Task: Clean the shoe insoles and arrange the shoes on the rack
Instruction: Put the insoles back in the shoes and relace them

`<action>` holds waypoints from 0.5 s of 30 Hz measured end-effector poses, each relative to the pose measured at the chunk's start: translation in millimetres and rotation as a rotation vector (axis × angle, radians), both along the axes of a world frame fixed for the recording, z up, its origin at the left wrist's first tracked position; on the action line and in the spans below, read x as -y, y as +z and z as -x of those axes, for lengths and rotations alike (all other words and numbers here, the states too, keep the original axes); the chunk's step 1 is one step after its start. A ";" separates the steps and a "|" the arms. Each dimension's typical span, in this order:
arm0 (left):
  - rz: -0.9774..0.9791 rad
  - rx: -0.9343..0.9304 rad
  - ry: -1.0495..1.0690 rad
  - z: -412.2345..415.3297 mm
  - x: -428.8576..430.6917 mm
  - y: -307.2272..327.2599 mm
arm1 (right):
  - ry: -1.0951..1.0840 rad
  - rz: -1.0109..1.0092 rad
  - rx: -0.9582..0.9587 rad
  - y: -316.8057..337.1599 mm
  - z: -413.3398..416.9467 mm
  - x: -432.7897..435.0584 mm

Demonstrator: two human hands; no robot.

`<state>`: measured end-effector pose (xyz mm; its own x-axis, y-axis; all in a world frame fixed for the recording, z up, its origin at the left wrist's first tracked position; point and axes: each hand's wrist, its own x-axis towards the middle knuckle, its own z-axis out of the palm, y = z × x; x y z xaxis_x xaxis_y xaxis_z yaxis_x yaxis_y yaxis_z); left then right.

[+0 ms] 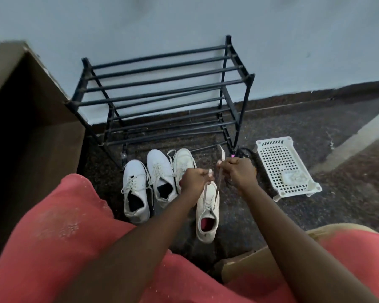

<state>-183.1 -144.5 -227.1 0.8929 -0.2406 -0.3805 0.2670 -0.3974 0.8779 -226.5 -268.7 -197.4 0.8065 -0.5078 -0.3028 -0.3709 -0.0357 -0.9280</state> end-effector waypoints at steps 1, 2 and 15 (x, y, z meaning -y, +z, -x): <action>-0.008 0.026 -0.038 -2.7 -0.5 11.2 | 0.046 0.038 0.004 10.7 -1.4 0.7; -0.026 0.059 -0.093 -5.2 -0.9 22.5 | 0.092 0.066 0.027 21.2 -2.5 1.3; -0.082 0.160 -0.321 -18.9 -13.3 63.3 | 0.506 0.277 0.004 49.9 -7.7 -0.9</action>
